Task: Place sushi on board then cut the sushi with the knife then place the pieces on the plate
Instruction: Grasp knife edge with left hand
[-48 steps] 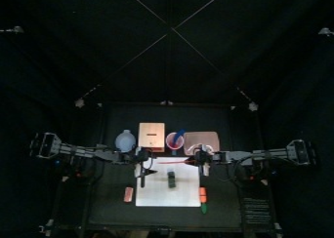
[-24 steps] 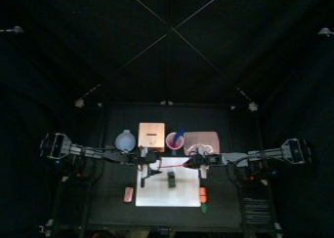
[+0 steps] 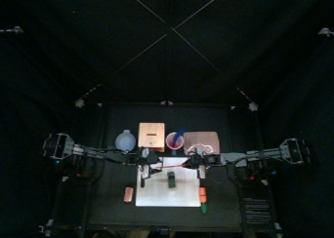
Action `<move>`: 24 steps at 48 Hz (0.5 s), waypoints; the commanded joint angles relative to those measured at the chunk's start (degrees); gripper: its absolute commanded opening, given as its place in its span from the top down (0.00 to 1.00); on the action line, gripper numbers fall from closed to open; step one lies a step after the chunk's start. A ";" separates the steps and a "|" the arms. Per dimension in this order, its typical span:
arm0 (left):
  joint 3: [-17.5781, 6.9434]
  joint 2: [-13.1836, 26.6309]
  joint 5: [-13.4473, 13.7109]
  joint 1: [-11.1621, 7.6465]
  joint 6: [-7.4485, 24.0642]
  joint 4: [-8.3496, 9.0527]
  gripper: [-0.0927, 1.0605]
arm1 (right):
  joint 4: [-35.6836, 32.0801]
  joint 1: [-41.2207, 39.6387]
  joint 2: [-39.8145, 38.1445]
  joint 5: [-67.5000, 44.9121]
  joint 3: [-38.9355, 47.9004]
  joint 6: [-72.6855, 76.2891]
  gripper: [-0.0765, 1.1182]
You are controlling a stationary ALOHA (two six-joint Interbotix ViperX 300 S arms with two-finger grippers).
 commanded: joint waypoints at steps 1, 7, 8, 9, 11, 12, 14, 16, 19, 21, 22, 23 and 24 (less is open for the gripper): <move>-1.58 -0.26 -0.18 0.18 0.00 0.53 0.21 | 0.09 0.26 -0.53 -0.53 -1.58 0.00 0.65; -1.58 -0.26 -0.18 0.18 0.00 0.62 0.29 | 0.09 0.26 -0.44 -0.53 -1.58 0.00 0.65; -1.58 -0.26 -0.18 0.18 0.00 0.62 0.31 | 0.09 0.35 -0.44 -0.53 -1.58 0.00 0.65; -1.58 -0.26 -0.09 0.18 0.00 0.62 0.33 | 0.09 0.35 -0.35 -0.62 -1.58 0.00 0.65; -1.58 -0.26 0.00 0.18 0.00 0.62 0.36 | 0.09 0.35 -0.26 -0.53 -1.58 0.00 0.65; -1.58 -0.26 0.00 0.18 0.00 0.62 0.38 | 0.09 0.35 -0.26 -0.53 -1.58 0.00 0.65; -1.58 -0.26 0.18 0.18 0.00 0.62 0.42 | 0.09 0.35 -0.09 -0.53 -1.58 0.00 0.65; -1.49 -0.26 0.35 0.18 0.09 0.62 0.45 | 0.09 0.35 0.09 -0.53 -1.58 0.00 0.65; -1.32 -0.26 0.62 0.00 0.00 0.62 0.50 | 0.09 0.53 0.53 -0.53 -1.49 0.09 0.65; -1.32 -0.18 0.79 -0.26 0.00 0.62 0.53 | 0.18 0.79 0.88 -0.53 -1.58 0.09 0.65; -1.32 -0.09 0.79 -0.35 0.00 0.62 0.54 | 0.35 0.97 1.14 -0.44 -1.49 0.09 0.65; -1.32 -0.09 0.79 -0.44 0.00 0.62 0.55 | 0.62 1.23 1.23 -0.35 -1.49 0.09 0.65; -1.32 0.00 0.79 -0.44 0.00 0.62 0.56 | 0.88 1.49 1.49 -0.26 -1.58 0.18 0.65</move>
